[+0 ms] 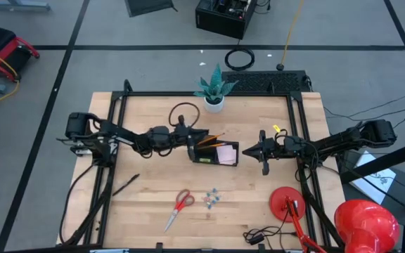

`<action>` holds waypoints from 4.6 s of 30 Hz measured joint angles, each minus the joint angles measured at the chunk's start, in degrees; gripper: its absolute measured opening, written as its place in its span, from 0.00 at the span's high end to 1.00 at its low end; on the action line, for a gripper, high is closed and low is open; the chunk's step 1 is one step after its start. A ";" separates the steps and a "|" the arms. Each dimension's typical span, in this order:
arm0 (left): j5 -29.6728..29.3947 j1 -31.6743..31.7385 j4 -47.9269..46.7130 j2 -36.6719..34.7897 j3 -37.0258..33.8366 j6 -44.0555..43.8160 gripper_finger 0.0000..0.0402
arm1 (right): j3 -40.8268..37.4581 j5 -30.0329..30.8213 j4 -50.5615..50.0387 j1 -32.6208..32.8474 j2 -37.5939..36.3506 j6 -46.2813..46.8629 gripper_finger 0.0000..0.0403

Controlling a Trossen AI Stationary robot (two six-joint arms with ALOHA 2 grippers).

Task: Pick and place office supplies into organizer
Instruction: Put the black pen into the desk organizer

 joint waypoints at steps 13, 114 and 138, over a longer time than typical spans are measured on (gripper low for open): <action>-0.68 -2.76 -3.87 0.00 0.00 -2.47 0.94 | 0.00 0.00 -0.05 -0.02 0.00 0.00 0.99; -27.54 -46.25 -92.79 -37.72 0.33 -37.03 0.99 | 0.00 -0.02 -2.86 0.00 -0.02 1.14 0.99; -1.36 -49.31 -117.20 -26.68 0.33 -82.79 0.53 | 0.00 -0.03 -3.06 0.00 -0.02 2.05 0.99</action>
